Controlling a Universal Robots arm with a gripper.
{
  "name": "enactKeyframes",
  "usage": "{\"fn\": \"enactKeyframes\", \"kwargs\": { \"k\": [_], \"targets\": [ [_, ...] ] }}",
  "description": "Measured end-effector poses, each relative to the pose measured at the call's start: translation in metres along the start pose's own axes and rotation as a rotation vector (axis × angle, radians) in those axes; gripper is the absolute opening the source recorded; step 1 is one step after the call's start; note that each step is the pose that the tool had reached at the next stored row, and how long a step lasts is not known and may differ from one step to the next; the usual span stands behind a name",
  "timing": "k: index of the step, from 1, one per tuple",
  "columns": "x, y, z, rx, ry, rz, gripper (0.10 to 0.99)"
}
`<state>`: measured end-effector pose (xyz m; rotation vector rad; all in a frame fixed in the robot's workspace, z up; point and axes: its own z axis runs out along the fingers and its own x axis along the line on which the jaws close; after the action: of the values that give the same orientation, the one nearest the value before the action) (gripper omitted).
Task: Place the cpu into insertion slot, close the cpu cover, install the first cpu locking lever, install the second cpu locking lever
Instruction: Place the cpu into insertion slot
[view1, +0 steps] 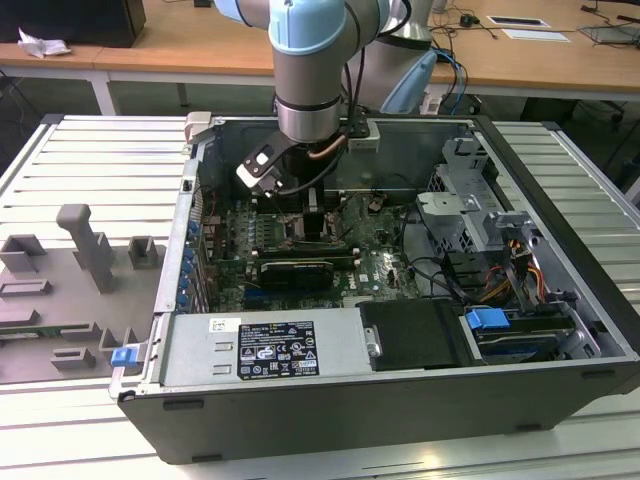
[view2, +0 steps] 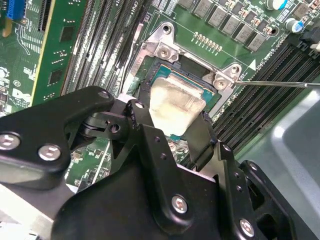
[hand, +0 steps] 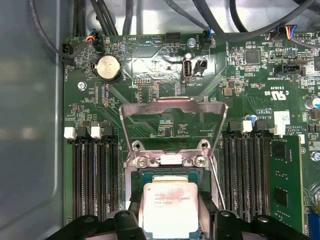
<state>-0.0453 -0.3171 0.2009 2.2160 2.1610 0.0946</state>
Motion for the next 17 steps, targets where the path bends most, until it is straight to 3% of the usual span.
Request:
{"fn": "enactKeyframes", "kwargs": {
  "k": [3,4,7,9,10,14,17],
  "targets": [
    [0.0001,0.0,0.0003,0.0,0.0005,0.0,0.541],
    [0.0,0.0,0.0002,0.0,0.0002,0.0,0.604],
    [0.0,0.0001,-0.0003,0.0,0.0003,0.0,0.604],
    [-0.0003,0.0001,-0.0006,0.0,-0.0001,0.0,0.588],
    [-0.0005,0.0001,-0.0005,0.0,-0.0001,-0.001,0.525],
    [-0.0005,0.0,-0.0004,0.0,-0.0006,-0.003,0.525],
    [-0.0005,0.0001,-0.0013,0.0,-0.0007,-0.003,0.6]
  ]
}}
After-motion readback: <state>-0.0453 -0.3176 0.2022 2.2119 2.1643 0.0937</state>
